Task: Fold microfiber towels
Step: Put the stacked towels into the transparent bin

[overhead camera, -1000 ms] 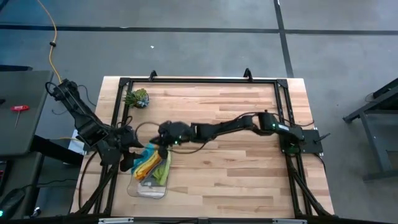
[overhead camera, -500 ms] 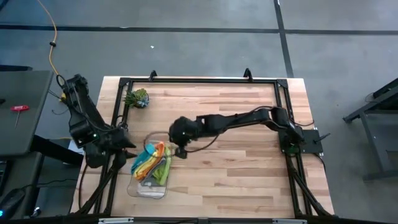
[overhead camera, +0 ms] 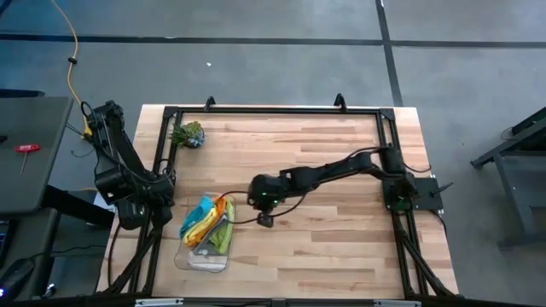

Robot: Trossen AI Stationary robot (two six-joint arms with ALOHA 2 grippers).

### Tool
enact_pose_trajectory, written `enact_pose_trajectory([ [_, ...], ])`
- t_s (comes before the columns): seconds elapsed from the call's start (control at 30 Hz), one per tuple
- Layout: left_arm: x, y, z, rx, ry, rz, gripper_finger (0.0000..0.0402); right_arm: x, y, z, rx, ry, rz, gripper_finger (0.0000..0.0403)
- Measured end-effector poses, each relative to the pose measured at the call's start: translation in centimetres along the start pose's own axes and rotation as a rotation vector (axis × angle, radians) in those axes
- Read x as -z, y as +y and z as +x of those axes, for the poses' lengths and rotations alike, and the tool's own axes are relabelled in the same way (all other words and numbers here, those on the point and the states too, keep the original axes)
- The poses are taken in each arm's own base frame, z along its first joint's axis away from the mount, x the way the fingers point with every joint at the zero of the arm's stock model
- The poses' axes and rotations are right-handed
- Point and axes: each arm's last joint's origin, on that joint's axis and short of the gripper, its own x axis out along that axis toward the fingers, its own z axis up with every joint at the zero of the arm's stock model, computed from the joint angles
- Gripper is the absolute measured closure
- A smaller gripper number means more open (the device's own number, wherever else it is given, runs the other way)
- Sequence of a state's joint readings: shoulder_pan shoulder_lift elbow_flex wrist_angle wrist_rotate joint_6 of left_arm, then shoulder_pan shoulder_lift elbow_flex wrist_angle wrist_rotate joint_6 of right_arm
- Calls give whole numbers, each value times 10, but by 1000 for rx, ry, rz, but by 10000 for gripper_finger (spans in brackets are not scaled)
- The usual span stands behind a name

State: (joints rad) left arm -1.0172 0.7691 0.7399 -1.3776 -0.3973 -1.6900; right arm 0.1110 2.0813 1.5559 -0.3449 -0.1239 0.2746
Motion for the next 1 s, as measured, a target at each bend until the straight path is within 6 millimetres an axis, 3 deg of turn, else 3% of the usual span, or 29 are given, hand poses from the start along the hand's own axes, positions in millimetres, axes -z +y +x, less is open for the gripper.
enact_pose_trajectory([
  [0.2, -11, 8, -9, 81, -202, -17, 399, 34, -2, -36, -30, -116, 101, 403],
  [0.57, -45, 33, -43, 241, -692, -115, 401, 100, -6, -123, -16, -422, 275, 403],
  [0.77, -51, 19, -37, 228, -763, -118, 402, 130, -12, -152, -43, -559, 336, 403],
  [1.0, -67, -14, -17, 320, -782, -43, 402, 136, -19, -165, -46, -640, 352, 403],
])
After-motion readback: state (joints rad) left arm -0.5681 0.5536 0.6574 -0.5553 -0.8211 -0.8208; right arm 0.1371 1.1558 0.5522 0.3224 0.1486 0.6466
